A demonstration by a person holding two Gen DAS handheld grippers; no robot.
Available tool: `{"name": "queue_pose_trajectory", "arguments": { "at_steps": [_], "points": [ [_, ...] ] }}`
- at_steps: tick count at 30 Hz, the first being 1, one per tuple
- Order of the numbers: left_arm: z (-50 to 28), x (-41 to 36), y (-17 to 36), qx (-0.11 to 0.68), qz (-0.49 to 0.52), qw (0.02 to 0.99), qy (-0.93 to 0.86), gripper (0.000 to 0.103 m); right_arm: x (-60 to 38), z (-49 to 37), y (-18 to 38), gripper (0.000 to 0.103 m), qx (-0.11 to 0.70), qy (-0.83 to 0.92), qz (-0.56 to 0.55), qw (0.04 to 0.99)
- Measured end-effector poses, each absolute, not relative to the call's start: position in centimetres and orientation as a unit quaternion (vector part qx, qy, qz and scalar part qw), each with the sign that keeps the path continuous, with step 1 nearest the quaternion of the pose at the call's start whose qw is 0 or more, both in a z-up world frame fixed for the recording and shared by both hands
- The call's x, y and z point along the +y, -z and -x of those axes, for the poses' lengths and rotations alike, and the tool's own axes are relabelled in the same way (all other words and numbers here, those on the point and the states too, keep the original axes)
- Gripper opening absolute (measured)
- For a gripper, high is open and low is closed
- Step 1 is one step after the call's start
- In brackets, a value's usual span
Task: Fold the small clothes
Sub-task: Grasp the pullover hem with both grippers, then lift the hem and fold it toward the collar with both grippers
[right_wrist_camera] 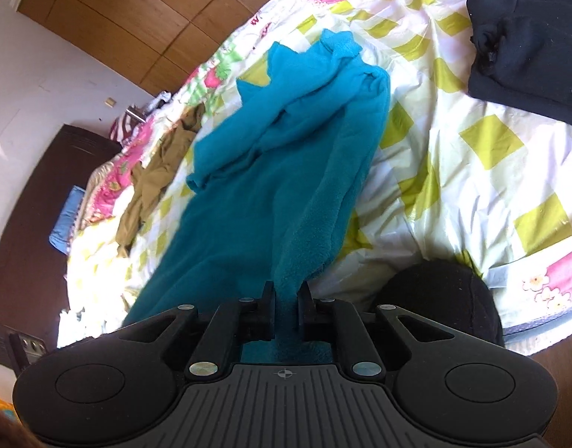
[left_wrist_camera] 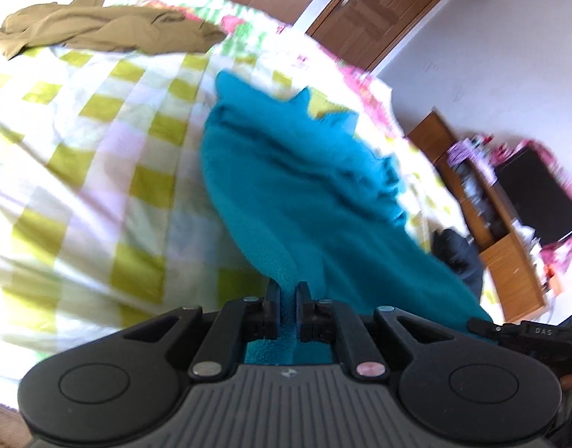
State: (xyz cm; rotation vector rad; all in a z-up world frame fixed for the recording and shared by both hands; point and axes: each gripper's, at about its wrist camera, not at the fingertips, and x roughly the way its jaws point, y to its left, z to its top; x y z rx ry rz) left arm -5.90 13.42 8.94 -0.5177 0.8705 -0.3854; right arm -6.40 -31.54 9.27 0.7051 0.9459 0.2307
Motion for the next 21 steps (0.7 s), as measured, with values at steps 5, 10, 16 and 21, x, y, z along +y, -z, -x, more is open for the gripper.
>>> {"name": "queue_pose_trajectory", "arguments": {
  "at_steps": [5, 10, 16, 21],
  "points": [
    [0.4, 13.0, -12.4, 0.337, 0.254, 0.88, 0.218, 0.021, -31.1, 2.0, -13.0, 0.011, 0.367, -0.153, -0.347, 0.849],
    [-10.5, 12.6, -14.6, 0.27, 0.246, 0.904, 0.22, 0.021, -31.9, -7.4, -15.3, 0.011, 0.303, -0.147, -0.361, 0.869],
    [-26.9, 11.9, -10.7, 0.277, 0.252, 0.916, 0.145, 0.023, -33.4, -22.4, -12.7, 0.015, 0.248, -0.054, -0.373, 0.893],
    [-34.4, 11.6, -4.3, 0.314, 0.242, 0.915, 0.077, 0.024, -33.6, -29.9, -6.4, 0.022, 0.264, 0.033, -0.372, 0.889]
  ]
}}
